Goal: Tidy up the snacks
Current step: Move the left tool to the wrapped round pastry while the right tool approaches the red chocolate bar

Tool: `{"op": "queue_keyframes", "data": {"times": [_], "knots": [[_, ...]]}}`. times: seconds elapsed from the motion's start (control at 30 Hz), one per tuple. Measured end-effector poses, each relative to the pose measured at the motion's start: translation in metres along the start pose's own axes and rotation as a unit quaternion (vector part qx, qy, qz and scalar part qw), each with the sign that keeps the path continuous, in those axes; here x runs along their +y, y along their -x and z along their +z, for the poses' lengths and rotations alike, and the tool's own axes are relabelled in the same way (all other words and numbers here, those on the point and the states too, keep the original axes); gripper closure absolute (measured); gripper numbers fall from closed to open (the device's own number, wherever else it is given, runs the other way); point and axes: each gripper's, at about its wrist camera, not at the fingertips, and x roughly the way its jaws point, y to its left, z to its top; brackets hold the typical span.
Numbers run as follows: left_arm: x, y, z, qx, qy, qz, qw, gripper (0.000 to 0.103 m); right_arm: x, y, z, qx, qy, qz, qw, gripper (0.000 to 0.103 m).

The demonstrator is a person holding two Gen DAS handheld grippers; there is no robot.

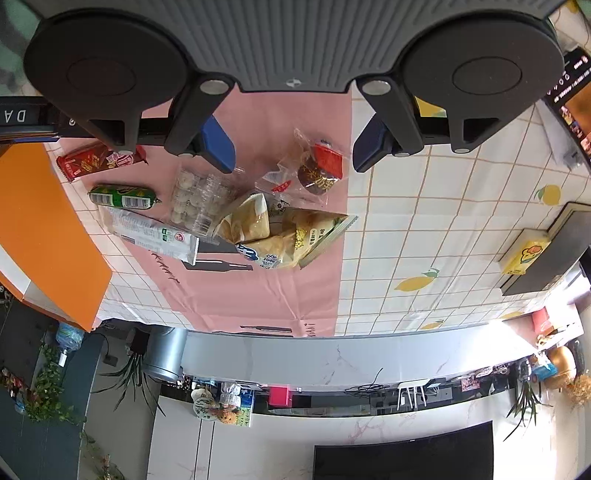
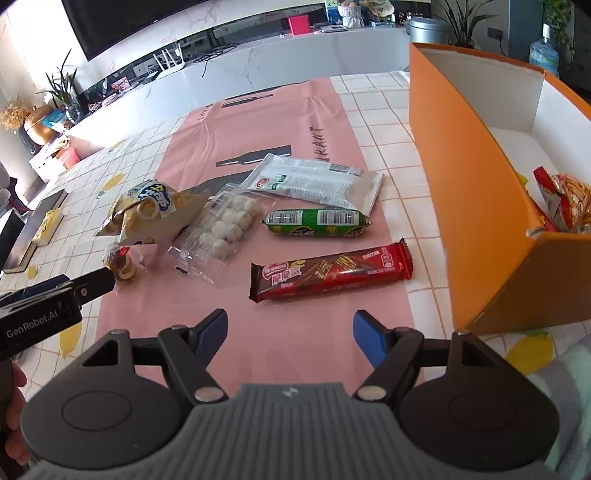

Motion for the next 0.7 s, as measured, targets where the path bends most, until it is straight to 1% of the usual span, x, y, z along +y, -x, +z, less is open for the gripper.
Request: {"op": "queue_keyframes", "data": {"times": [0.13,0.23,0.33,0.47,0.57,0.6,0.7], "knots": [[0.002,-0.018,0.003,0.008,-0.025,-0.001,0.9996,0.018,-0.002,-0.016,0.007,0.018,-0.019,-0.011,1.000,0.030],[0.001,-0.029,0.005,0.009,-0.050,-0.001,0.9987,0.018,-0.012,-0.026,0.012,0.032,-0.056,-0.013,0.998,0.030],[0.000,-0.038,0.007,0.013,-0.068,0.006,0.9976,0.018,-0.017,-0.030,0.018,0.025,-0.074,-0.019,0.997,0.027],[0.001,-0.049,0.007,0.021,-0.075,0.005,0.9969,0.020,-0.019,-0.035,0.026,0.015,-0.091,-0.024,0.995,0.027],[0.000,-0.051,0.006,0.024,-0.077,0.003,0.9968,0.024,-0.016,-0.040,0.032,0.003,-0.088,-0.040,0.995,0.027],[0.000,-0.051,0.006,0.024,-0.078,0.004,0.9967,0.024,-0.014,-0.042,0.033,0.000,-0.083,-0.051,0.995,0.028],[-0.001,-0.051,0.006,0.028,-0.080,0.008,0.9963,0.033,-0.006,-0.048,0.035,-0.012,-0.055,-0.076,0.996,0.038]]}}
